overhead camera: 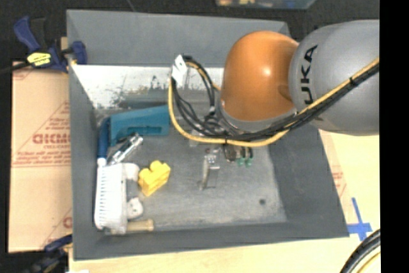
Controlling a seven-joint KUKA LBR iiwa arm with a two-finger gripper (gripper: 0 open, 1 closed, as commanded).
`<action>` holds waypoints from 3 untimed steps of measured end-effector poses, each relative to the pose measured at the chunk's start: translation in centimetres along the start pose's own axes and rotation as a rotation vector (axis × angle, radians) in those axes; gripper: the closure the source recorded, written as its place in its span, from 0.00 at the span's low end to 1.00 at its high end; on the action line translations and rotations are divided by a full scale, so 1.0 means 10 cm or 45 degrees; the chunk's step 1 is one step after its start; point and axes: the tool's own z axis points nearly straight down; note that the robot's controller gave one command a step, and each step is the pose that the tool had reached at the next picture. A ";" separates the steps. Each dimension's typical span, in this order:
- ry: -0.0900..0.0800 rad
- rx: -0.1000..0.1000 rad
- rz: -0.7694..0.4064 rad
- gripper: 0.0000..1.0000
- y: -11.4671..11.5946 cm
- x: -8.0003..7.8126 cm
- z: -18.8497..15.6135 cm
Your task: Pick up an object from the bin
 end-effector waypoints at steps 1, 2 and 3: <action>-0.010 -0.001 0.004 0.00 0.00 -0.02 -0.04; -0.012 0.002 -0.392 0.00 0.40 -0.18 0.81; -0.022 0.001 -0.341 0.00 0.68 -0.04 0.69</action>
Offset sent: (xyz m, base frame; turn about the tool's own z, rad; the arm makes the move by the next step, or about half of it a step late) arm 0.0261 0.0685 -0.1402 -0.5162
